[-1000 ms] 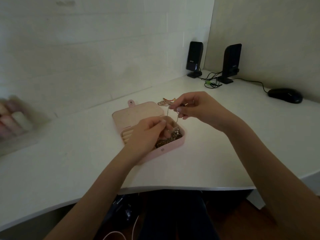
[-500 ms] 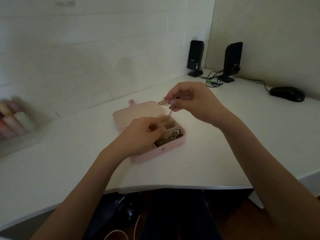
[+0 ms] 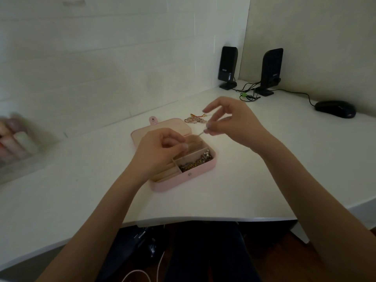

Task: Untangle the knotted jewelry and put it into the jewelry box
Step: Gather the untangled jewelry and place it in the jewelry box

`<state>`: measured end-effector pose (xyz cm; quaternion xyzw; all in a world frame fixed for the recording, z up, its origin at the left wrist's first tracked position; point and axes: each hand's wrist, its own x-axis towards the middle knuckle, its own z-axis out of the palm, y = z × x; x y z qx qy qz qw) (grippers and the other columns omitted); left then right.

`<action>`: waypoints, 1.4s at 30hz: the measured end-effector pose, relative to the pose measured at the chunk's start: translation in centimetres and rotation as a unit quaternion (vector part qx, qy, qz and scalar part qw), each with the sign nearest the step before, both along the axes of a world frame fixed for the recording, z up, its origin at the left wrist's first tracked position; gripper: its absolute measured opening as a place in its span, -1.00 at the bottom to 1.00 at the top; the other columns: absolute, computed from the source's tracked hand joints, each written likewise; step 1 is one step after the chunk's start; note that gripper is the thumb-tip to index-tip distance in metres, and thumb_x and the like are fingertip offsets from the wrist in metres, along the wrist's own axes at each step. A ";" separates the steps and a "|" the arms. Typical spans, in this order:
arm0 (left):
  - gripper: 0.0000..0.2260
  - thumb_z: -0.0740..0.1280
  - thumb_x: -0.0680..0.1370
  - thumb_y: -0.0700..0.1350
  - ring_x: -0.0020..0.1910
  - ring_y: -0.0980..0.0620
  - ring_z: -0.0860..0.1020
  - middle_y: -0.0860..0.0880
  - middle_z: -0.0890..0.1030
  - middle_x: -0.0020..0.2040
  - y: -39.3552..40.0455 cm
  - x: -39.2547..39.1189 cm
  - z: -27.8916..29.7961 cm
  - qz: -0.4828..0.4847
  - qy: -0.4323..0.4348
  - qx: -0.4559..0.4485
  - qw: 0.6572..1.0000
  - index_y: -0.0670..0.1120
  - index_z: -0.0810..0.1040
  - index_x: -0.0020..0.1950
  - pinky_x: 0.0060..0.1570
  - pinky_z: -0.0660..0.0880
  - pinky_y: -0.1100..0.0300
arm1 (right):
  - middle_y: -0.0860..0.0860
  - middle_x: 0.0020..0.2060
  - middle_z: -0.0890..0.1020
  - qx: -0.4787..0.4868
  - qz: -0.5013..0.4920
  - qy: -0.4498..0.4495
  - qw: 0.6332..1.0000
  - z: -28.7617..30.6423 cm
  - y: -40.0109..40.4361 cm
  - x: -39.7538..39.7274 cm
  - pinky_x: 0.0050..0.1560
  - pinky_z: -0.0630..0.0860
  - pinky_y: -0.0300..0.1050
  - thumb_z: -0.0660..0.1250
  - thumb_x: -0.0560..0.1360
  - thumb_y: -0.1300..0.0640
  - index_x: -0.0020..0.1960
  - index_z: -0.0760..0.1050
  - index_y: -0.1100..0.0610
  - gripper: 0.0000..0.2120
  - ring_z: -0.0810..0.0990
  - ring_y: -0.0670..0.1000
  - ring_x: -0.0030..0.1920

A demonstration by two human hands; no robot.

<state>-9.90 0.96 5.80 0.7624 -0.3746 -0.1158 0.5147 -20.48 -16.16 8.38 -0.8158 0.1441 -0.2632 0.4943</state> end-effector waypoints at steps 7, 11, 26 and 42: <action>-0.75 0.50 0.40 -0.14 -0.23 0.17 0.60 0.17 0.63 -0.31 0.5 -0.5 -1.9 -0.018 -0.170 0.111 0.979 0.19 0.55 -0.33 -0.03 0.52 0.19 | -0.03 -0.30 0.66 -0.106 0.025 0.141 0.984 -3.8 -0.1 0.2 -0.15 0.53 -0.10 0.47 0.37 0.34 -0.07 0.61 0.07 -0.78 0.56 -0.09 -0.31; -0.75 0.48 0.40 -0.12 -0.16 0.19 0.57 0.17 0.62 -0.27 0.8 -0.4 -2.1 -0.055 -0.192 0.137 0.970 0.22 0.54 -0.33 0.00 0.51 0.04 | -0.06 -0.19 0.62 -0.129 0.044 0.136 0.981 -4.6 -0.4 0.2 -0.07 0.55 -0.02 0.47 0.37 0.31 -0.06 0.62 0.03 -0.77 0.54 -0.02 -0.25; -0.43 0.09 0.62 0.13 0.48 -0.05 0.20 -0.11 0.22 0.52 1.0 1.2 -3.9 0.004 -0.263 0.233 0.936 -0.11 0.07 0.55 0.41 0.09 0.14 | 0.03 -0.33 0.56 -0.045 0.059 0.151 0.986 -5.1 -1.9 -0.1 -0.22 0.56 -0.28 0.46 0.43 0.25 -0.08 0.60 0.18 -0.92 0.56 -0.10 -0.35; -0.90 0.23 0.60 -0.17 -0.03 0.19 0.44 0.14 0.53 -0.09 -3.1 10.6 -1.8 0.119 -0.151 0.040 0.981 -0.07 0.54 -0.02 -0.18 0.22 0.63 | 0.05 0.03 0.60 -0.188 -0.082 0.251 0.946 -4.2 -10.7 6.8 -0.12 0.35 -0.25 0.45 0.44 0.18 0.14 0.60 0.13 -0.73 0.50 -0.05 -0.08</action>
